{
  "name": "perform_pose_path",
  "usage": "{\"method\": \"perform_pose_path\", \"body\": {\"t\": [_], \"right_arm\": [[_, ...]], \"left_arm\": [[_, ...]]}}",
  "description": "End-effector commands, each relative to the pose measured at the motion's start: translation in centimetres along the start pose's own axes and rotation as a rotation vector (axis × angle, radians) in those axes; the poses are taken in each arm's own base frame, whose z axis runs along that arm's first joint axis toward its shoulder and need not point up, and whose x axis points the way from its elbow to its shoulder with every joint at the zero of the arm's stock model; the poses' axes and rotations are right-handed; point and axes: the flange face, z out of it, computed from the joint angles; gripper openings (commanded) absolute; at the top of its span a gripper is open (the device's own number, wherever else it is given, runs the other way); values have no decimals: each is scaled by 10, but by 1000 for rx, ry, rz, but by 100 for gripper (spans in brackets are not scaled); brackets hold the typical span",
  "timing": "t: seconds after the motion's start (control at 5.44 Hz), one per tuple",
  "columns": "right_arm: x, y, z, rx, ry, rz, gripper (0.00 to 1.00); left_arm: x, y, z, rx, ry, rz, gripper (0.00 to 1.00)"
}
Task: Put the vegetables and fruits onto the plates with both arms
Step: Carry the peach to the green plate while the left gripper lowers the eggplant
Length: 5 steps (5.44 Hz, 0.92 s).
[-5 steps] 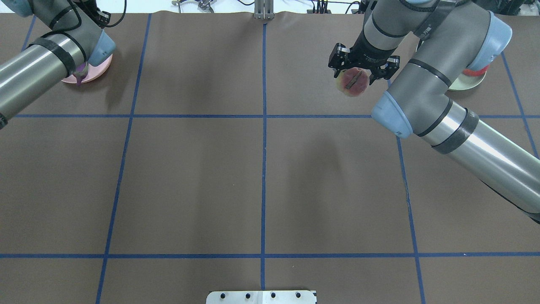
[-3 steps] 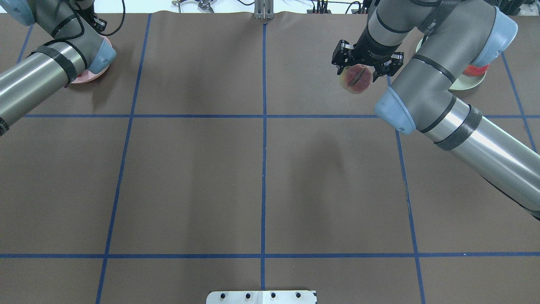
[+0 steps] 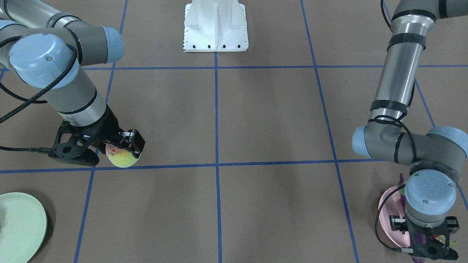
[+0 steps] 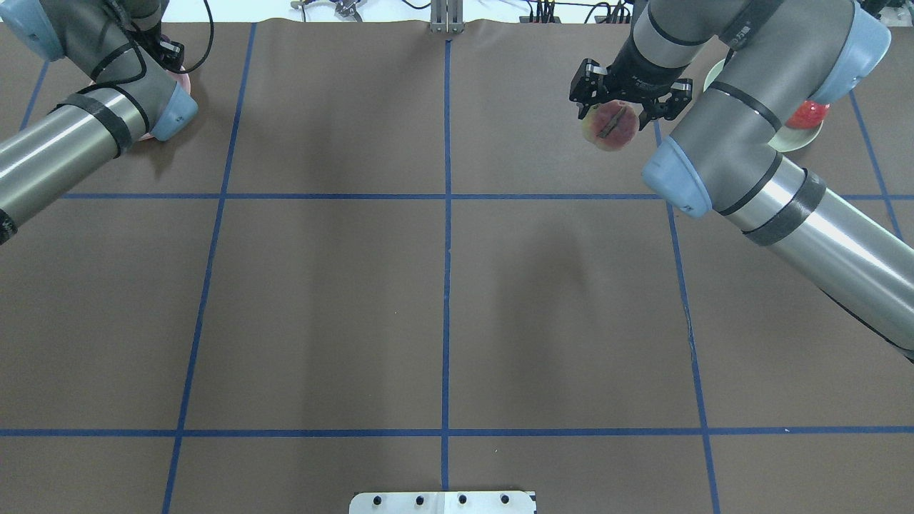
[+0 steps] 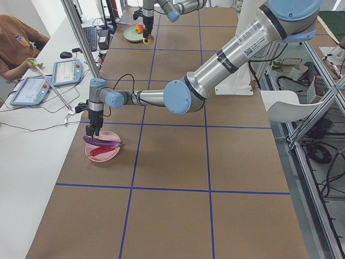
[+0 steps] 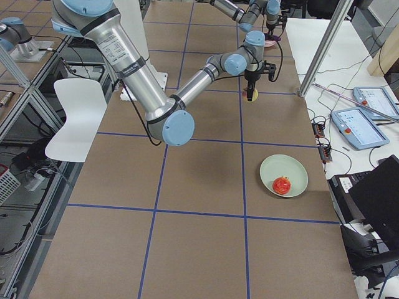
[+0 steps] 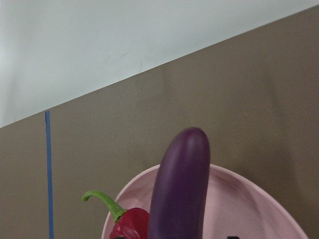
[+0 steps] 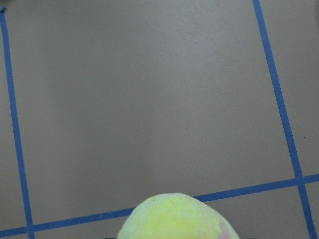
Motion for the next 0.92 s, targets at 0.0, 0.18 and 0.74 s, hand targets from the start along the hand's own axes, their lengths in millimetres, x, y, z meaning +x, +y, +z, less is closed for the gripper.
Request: {"method": "perform_pose_path", "body": {"t": [0.0, 0.18, 0.74], "right_arm": [[37, -32, -23, 12, 42, -113, 0], [76, -59, -41, 15, 91, -188, 0], [206, -125, -12, -26, 213, -435, 0]], "left_arm": [[1, -1, -2, 7, 6, 1, 100], [-1, -5, -9, 15, 17, -3, 100], [-8, -25, -100, -22, 267, -42, 100]]}}
